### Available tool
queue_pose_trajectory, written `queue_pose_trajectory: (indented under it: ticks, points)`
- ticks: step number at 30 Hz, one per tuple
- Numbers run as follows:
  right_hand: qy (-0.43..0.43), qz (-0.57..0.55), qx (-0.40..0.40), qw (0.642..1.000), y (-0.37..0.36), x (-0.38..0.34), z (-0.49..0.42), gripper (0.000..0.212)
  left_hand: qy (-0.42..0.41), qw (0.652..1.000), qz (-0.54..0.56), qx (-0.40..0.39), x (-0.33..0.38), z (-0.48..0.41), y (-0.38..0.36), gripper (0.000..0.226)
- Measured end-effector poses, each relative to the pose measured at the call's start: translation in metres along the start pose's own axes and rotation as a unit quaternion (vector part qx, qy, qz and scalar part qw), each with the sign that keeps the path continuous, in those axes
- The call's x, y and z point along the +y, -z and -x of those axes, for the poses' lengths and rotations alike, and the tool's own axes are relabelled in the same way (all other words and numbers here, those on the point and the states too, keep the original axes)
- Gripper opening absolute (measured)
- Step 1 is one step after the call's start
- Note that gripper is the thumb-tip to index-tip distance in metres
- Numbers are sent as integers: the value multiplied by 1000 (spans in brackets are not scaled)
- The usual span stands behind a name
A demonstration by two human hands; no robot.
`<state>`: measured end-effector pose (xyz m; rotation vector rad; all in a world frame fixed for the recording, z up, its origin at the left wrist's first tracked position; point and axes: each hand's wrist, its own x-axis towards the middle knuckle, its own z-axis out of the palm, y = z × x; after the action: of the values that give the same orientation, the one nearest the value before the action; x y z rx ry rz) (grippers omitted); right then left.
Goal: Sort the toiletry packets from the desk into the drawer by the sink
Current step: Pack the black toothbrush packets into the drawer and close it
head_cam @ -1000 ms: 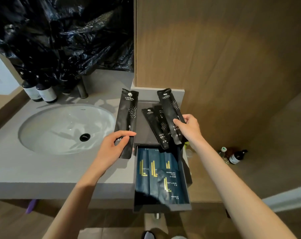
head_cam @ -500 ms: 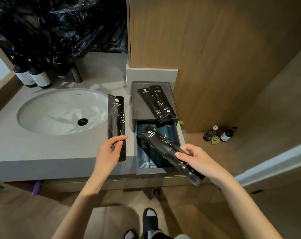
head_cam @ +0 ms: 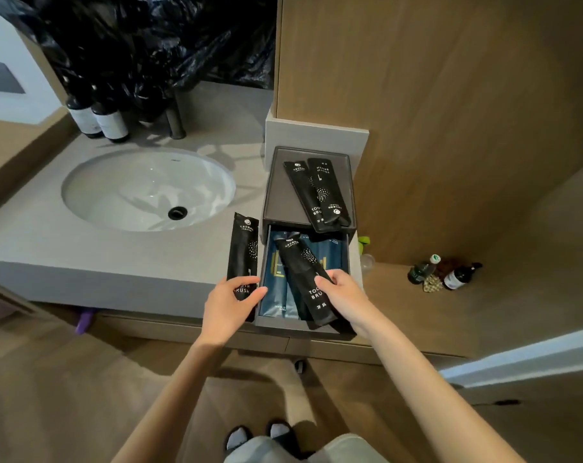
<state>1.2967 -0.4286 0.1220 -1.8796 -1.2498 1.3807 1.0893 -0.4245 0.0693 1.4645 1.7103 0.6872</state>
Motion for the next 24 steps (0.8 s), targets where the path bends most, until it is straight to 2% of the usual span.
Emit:
queue_pose_trajectory:
  ticks: [4, 12, 16, 20, 24]
  points:
    - [8, -17, 7, 1000, -13, -4, -18, 18, 15, 1000, 5, 1, -1, -4, -2, 31]
    - [39, 75, 37, 996, -33, -1, -40, 16, 25, 1000, 7, -16, -1, -6, 0, 30]
    - [33, 59, 40, 997, -39, -4, -45, 3, 23, 999, 10, -20, -2, -7, 0, 30]
    - [48, 64, 49, 996, -43, -4, -47, 9, 21, 1000, 7, -10, -2, -6, 0, 26]
    - [120, 158, 90, 976, -40, 0, -48, 10, 16, 1000, 10, -16, -2, -7, 1, 27]
